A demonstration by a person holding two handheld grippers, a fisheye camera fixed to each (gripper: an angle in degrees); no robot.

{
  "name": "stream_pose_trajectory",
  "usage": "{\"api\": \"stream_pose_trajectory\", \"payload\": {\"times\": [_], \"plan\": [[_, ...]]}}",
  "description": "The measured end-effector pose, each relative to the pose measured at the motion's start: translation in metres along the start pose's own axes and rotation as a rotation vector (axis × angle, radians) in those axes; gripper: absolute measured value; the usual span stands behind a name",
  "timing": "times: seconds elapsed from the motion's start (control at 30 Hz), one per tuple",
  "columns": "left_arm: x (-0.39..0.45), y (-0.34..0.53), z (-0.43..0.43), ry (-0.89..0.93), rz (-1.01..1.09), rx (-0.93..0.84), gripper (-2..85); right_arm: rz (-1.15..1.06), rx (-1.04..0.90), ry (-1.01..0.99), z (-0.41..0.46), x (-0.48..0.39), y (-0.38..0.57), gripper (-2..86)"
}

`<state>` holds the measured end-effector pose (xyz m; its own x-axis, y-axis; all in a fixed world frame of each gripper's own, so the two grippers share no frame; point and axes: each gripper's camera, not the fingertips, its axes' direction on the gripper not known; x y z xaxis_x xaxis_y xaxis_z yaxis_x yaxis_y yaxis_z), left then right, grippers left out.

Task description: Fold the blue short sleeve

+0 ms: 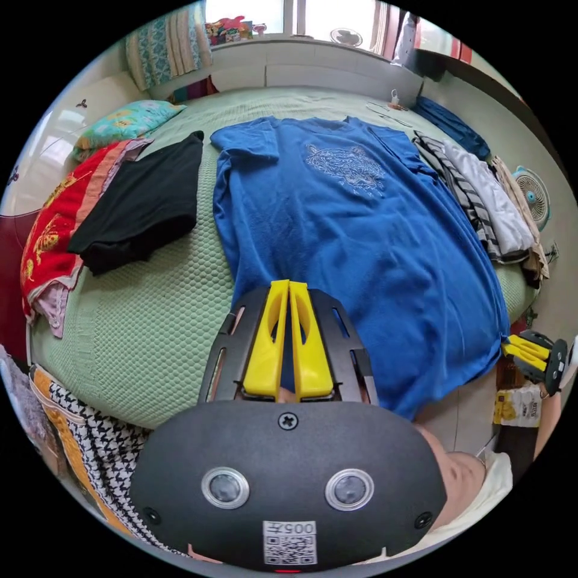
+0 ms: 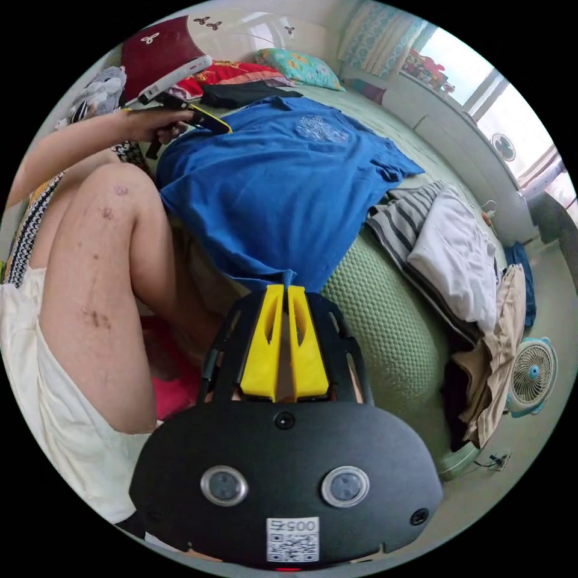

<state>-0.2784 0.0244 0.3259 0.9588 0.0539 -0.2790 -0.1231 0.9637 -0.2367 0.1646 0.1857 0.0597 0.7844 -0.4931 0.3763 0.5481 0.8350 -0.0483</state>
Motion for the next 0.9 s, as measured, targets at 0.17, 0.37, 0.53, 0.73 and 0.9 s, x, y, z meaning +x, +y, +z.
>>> {"api": "stream_pose_trajectory", "payload": {"times": [0.17, 0.37, 0.53, 0.73, 0.9], "plan": [[-0.004, 0.006, -0.002, 0.025, -0.005, -0.001, -0.5, 0.013, -0.044, 0.045, 0.009, -0.006, 0.018, -1.4], [-0.026, 0.015, -0.044, 0.189, -0.07, 0.053, -0.5, 0.063, -0.15, -0.009, -0.005, 0.002, 0.04, 0.7], [-0.027, 0.003, -0.105, 0.238, -0.074, 0.236, -0.6, 0.277, 0.16, -0.021, -0.073, 0.052, 0.003, 4.0], [0.003, -0.059, -0.111, 0.296, -0.103, 0.357, -0.6, 0.403, 0.393, -0.075, -0.072, 0.094, -0.127, 11.9], [0.041, -0.112, -0.044, 0.241, -0.059, 0.217, -0.6, 0.512, 0.298, -0.016, -0.013, 0.127, -0.214, 13.5]]}}
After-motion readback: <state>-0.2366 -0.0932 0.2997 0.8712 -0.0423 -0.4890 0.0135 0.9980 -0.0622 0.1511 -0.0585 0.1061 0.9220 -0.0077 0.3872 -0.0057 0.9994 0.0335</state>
